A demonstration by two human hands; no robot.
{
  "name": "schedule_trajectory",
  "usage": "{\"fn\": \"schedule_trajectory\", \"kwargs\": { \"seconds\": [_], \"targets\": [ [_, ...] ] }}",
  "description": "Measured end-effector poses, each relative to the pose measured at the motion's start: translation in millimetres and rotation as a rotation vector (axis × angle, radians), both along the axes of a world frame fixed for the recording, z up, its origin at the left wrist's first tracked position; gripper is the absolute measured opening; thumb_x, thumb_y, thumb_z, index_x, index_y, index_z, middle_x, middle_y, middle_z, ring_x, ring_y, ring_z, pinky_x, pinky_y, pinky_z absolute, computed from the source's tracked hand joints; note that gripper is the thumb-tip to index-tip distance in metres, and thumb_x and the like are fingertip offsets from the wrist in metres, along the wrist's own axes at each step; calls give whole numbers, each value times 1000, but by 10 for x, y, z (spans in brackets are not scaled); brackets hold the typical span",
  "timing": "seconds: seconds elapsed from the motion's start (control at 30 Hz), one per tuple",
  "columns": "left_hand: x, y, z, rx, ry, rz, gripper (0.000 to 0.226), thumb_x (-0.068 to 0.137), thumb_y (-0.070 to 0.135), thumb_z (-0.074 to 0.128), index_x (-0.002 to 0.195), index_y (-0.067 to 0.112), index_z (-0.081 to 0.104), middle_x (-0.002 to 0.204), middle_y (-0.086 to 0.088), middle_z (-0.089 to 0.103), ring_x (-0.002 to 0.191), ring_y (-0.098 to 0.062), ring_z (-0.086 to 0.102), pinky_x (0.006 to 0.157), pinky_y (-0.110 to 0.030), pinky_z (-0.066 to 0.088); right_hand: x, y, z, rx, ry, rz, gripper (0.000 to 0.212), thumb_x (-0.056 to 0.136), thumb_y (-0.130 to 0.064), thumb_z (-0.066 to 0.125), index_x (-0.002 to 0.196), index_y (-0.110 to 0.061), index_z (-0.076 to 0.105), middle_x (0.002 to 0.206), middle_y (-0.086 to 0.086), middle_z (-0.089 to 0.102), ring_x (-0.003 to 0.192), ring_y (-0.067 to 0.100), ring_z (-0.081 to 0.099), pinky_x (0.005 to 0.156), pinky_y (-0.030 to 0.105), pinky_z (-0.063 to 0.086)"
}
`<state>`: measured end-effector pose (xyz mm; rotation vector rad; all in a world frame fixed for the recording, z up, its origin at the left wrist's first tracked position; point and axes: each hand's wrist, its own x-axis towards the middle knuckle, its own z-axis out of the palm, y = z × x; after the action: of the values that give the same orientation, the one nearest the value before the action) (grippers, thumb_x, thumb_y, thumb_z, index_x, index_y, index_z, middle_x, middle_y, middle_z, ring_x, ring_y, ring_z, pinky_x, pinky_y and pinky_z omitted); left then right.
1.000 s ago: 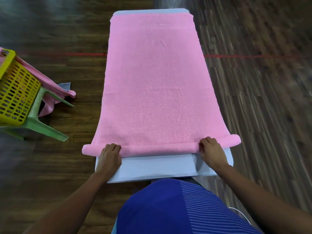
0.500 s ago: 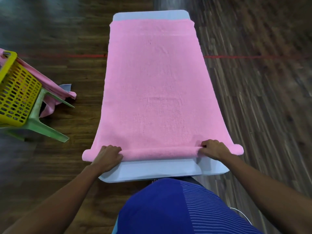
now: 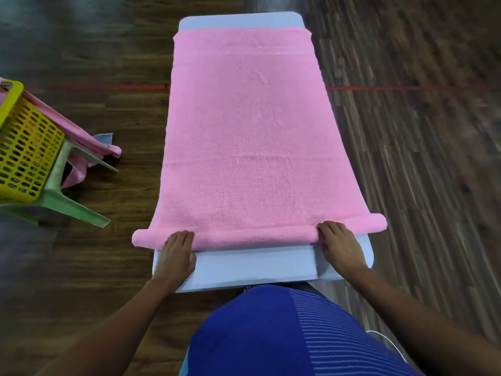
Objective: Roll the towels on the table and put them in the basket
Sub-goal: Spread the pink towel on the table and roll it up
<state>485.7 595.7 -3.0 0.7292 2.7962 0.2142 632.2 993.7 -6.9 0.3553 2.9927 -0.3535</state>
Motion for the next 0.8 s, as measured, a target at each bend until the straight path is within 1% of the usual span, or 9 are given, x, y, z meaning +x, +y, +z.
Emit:
{"fn": "schedule_trajectory", "kwargs": {
  "seconds": [0.1, 0.2, 0.33, 0.43, 0.5, 0.57, 0.63, 0.73, 0.8],
  "targets": [
    [-70, 40, 26, -3, 7, 8, 35, 73, 3, 69, 108, 0, 65, 105, -18, 67, 96, -35, 61, 86, -48, 50, -52, 2, 13, 31, -17, -32, 33, 71, -6, 71, 104, -12, 66, 102, 6, 69, 95, 30, 61, 83, 41, 48],
    [-123, 57, 92, -21, 36, -22, 19, 78, 9, 60, 96, 5, 65, 93, -13, 67, 85, -31, 59, 79, -44, 49, -113, 42, 121, 88, -73, -7, 24, 79, -23, 67, 102, -17, 67, 101, 2, 70, 96, 27, 59, 86, 40, 42],
    [-179, 71, 155, -145, -43, -40, 12, 94, 23, 45, 94, 15, 55, 98, -7, 64, 90, -25, 54, 84, -39, 39, -266, 86, 234, 45, -321, -23, 44, 82, -42, 34, 110, -24, 64, 101, 4, 67, 98, 25, 55, 87, 39, 33],
    [-215, 37, 124, -117, -6, 22, 12, 92, 19, 51, 101, 14, 56, 103, -9, 62, 93, -27, 53, 86, -44, 39, -307, 105, 188, 103, -204, -104, 27, 86, -34, 52, 105, -18, 60, 99, 7, 62, 94, 29, 53, 83, 42, 35],
    [-206, 25, 70, -54, 104, 61, 20, 84, 9, 63, 105, 9, 61, 103, -14, 60, 91, -32, 52, 79, -47, 43, -292, 92, 118, 105, -40, -111, 18, 82, -20, 66, 95, -10, 62, 91, 12, 60, 84, 34, 54, 71, 41, 37],
    [-162, 30, 47, 12, 144, 45, 18, 81, 0, 64, 98, 6, 62, 94, -13, 59, 84, -34, 53, 69, -46, 43, -262, 49, 89, -6, 50, -94, 10, 80, -8, 67, 89, -5, 64, 86, 13, 60, 78, 35, 54, 65, 38, 37],
    [-91, 37, 22, 68, 121, 24, 24, 75, -4, 62, 98, 3, 63, 92, -14, 60, 83, -36, 55, 67, -46, 46, -184, 16, 58, -36, 37, -47, 18, 75, -5, 68, 93, -5, 64, 92, 11, 63, 82, 33, 55, 68, 39, 43],
    [0, -16, -24, 19, 38, 0, 53, 62, -3, 69, 114, -1, 61, 109, -17, 62, 99, -36, 56, 82, -48, 50, -71, -15, -4, -34, -10, 13, 46, 65, -4, 74, 110, -5, 63, 111, 12, 65, 97, 33, 60, 83, 44, 51],
    [-2, -33, -65, -3, 10, 0, 57, 64, -2, 70, 120, -1, 59, 116, -19, 61, 107, -37, 56, 92, -50, 49, -83, -27, -15, -46, -11, -3, 45, 69, -5, 74, 113, -6, 63, 114, 12, 66, 102, 33, 61, 89, 45, 50]
  ]
}}
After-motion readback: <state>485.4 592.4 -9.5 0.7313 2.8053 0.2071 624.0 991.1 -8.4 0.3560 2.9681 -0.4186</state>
